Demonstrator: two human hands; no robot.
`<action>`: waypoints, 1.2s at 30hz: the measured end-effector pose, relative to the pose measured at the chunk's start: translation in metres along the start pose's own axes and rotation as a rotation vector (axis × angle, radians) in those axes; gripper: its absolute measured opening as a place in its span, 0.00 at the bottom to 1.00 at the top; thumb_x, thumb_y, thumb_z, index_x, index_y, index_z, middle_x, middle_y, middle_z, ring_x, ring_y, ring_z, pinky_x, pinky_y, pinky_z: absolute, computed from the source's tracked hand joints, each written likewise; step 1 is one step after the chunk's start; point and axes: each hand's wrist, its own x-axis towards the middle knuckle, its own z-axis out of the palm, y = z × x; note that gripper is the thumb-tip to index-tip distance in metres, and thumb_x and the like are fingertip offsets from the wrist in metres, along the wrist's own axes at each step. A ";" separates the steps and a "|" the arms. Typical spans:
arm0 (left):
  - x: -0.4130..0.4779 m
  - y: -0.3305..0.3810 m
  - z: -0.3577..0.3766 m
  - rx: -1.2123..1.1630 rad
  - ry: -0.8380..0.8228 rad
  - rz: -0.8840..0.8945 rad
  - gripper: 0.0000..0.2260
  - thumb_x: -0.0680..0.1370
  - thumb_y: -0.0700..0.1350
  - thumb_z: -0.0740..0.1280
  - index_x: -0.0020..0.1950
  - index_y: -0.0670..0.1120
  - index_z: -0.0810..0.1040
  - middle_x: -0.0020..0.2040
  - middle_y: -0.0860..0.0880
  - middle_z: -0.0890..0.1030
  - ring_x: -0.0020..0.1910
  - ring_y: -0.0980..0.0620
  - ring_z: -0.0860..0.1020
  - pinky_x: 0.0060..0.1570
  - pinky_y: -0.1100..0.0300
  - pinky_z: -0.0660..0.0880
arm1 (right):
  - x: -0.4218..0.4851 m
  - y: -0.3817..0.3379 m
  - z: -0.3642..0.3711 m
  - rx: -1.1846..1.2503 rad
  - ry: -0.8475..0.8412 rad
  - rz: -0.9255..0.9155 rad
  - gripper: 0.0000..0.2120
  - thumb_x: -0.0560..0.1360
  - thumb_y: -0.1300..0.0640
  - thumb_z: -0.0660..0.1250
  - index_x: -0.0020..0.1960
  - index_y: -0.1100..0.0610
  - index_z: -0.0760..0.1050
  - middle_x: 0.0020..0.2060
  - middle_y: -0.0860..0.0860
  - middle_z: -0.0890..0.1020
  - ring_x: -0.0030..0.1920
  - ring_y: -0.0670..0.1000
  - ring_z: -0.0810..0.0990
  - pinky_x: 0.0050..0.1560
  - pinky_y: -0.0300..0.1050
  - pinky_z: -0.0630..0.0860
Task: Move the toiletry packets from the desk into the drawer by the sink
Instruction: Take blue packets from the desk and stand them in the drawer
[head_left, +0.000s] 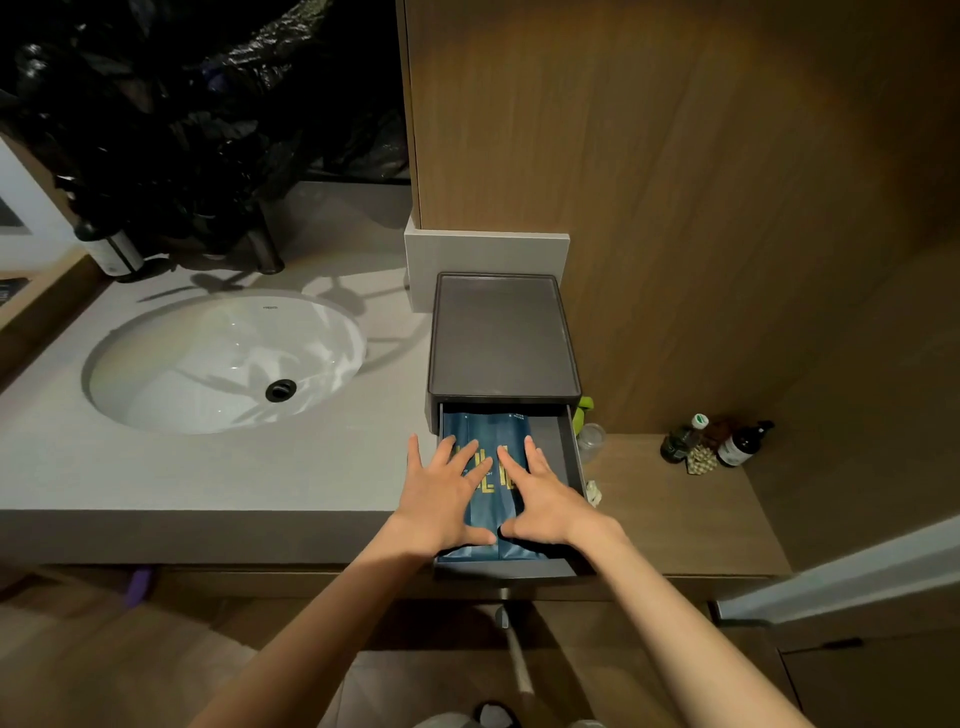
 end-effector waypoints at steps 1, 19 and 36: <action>0.000 0.000 0.000 0.009 -0.003 -0.004 0.43 0.71 0.71 0.58 0.79 0.53 0.47 0.80 0.49 0.48 0.78 0.43 0.46 0.71 0.32 0.43 | 0.001 0.000 0.000 -0.017 -0.003 0.000 0.49 0.72 0.52 0.71 0.78 0.46 0.38 0.76 0.52 0.32 0.77 0.53 0.35 0.74 0.54 0.59; -0.005 0.003 -0.010 -0.014 0.002 -0.071 0.36 0.76 0.62 0.61 0.78 0.52 0.49 0.79 0.50 0.51 0.78 0.47 0.49 0.70 0.34 0.41 | -0.001 -0.005 -0.010 -0.051 -0.046 -0.002 0.44 0.76 0.57 0.67 0.78 0.52 0.38 0.76 0.60 0.35 0.77 0.60 0.38 0.75 0.51 0.53; -0.163 -0.086 0.013 -1.675 0.906 -0.545 0.10 0.78 0.39 0.65 0.54 0.52 0.78 0.46 0.52 0.84 0.44 0.56 0.81 0.46 0.69 0.76 | -0.047 -0.127 0.007 0.474 0.421 -0.428 0.19 0.77 0.57 0.65 0.67 0.46 0.71 0.56 0.38 0.79 0.55 0.37 0.77 0.58 0.35 0.73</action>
